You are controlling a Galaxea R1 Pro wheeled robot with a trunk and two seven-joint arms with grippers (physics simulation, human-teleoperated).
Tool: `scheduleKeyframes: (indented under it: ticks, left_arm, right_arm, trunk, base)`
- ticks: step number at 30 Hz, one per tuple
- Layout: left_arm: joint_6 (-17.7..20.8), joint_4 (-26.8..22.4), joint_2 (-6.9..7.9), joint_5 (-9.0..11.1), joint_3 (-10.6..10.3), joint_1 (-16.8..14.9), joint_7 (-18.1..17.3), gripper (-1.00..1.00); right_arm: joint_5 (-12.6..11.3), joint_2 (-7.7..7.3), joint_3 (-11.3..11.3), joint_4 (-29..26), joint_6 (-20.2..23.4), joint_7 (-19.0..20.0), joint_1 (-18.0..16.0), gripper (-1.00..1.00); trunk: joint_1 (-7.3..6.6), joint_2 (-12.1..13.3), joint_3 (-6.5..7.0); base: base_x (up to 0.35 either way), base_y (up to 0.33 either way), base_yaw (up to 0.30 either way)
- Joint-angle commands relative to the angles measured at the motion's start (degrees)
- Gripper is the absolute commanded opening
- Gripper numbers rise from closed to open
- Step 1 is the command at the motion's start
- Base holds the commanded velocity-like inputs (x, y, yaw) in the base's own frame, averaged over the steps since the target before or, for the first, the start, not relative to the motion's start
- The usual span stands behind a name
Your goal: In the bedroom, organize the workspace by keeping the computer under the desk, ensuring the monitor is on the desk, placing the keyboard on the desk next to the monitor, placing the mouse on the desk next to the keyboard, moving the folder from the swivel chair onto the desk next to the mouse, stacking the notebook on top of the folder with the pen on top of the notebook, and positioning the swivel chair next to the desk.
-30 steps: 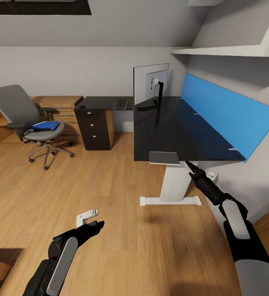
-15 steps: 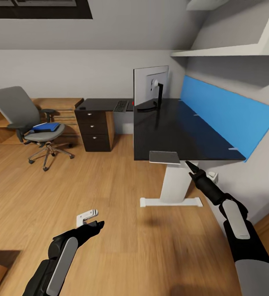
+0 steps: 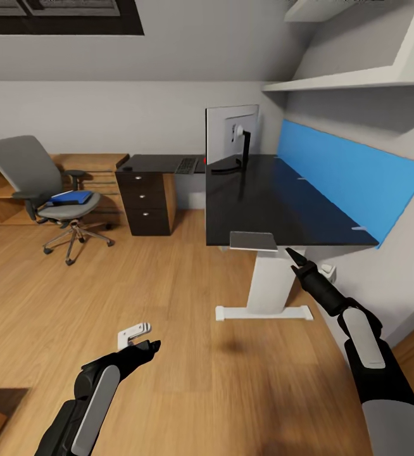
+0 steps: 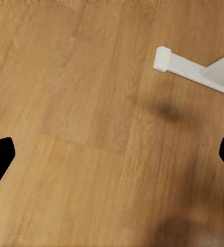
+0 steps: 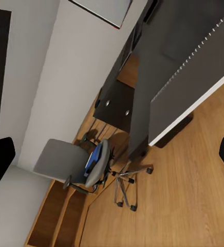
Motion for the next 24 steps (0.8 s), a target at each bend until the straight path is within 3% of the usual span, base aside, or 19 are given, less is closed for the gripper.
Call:
scheduleKeyframes:
  ticks: [1,12,24]
  left_arm:
    - [0.13,-0.06,0.00,0.61,-0.02,-0.04,0.56,1.00]
    - [0.13,-0.04,0.02,0.56,0.00,-0.01,0.56,1.00]
    - [0.13,-0.04,0.02,0.62,-0.02,-0.05,0.56,1.00]
  right_arm:
    - [-0.26,0.01,-0.11,-0.01,0.39,0.08,-0.04,1.00]
    - [-0.19,-0.09,-0.11,-0.03,0.54,0.14,-0.04,1.00]
    - [-0.41,-0.07,-0.11,0.48,0.65,1.30,-0.04,1.00]
  trunk:
    - [0.22,-0.44,-0.14]
    - [2.64,-4.85,-1.18]
    - [5.27,-9.66,-3.25]
  base:
    - [0.000,0.000,0.000]
    - [0.000,0.000,0.000]
    - [0.000,0.000,0.000]
